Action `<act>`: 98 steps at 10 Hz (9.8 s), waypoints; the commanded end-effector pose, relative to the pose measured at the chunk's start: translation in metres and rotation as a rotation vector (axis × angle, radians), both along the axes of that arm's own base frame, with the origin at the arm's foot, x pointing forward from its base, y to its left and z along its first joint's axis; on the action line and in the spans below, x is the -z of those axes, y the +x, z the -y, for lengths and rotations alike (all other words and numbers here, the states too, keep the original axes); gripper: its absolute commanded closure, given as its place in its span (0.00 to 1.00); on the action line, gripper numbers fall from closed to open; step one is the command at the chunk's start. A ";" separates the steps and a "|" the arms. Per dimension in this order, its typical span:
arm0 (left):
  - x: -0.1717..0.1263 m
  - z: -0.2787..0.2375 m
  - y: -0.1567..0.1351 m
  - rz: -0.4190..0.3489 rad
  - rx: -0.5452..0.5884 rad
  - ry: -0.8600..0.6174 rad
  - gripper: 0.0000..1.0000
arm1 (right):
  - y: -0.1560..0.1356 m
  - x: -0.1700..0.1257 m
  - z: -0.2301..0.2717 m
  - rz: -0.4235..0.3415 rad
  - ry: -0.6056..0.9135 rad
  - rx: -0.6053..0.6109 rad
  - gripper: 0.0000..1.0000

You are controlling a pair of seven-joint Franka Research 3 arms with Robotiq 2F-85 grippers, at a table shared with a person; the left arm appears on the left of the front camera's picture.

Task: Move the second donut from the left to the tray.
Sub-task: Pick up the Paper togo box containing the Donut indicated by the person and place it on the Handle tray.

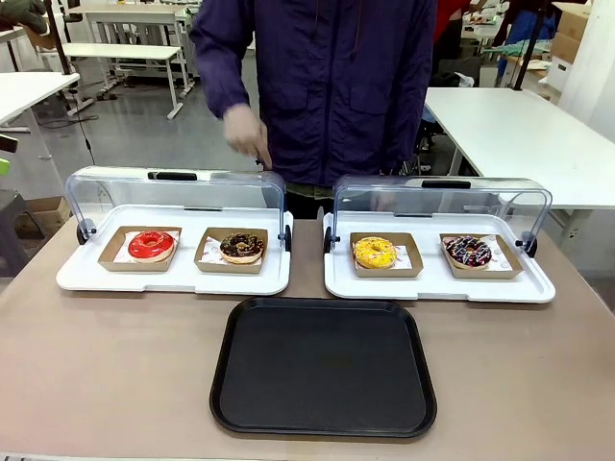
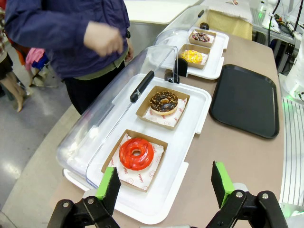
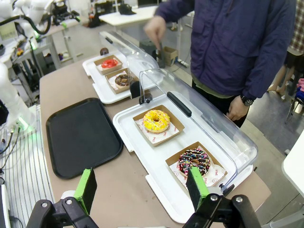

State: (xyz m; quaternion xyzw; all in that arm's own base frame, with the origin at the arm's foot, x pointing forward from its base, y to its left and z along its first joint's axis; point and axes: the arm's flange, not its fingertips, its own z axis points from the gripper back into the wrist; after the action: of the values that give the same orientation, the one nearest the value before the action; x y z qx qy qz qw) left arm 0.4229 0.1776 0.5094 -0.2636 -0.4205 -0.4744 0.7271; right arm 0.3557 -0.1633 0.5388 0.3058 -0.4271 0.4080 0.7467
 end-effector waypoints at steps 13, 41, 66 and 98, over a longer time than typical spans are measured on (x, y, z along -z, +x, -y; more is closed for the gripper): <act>-0.002 0.001 0.000 0.005 0.011 -0.004 0.00 | 0.003 0.000 -0.001 0.030 0.012 -0.007 0.00; 0.109 0.348 0.043 0.015 0.387 0.850 0.00 | 0.003 0.000 -0.001 0.030 0.012 -0.007 0.00; 0.191 0.352 0.125 -0.064 0.384 0.980 1.00 | 0.003 0.000 -0.001 0.030 0.012 -0.007 0.00; 0.120 0.497 -0.103 0.078 0.318 0.928 0.98 | 0.003 0.000 -0.001 0.030 0.012 -0.007 0.00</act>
State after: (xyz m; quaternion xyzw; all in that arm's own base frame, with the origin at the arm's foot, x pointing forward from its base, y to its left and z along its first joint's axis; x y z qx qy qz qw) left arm 0.3130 -0.3049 0.3935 0.0273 -0.1405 -0.7274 0.6711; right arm 0.3563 -0.1628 0.5382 0.3053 -0.4245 0.4083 0.7483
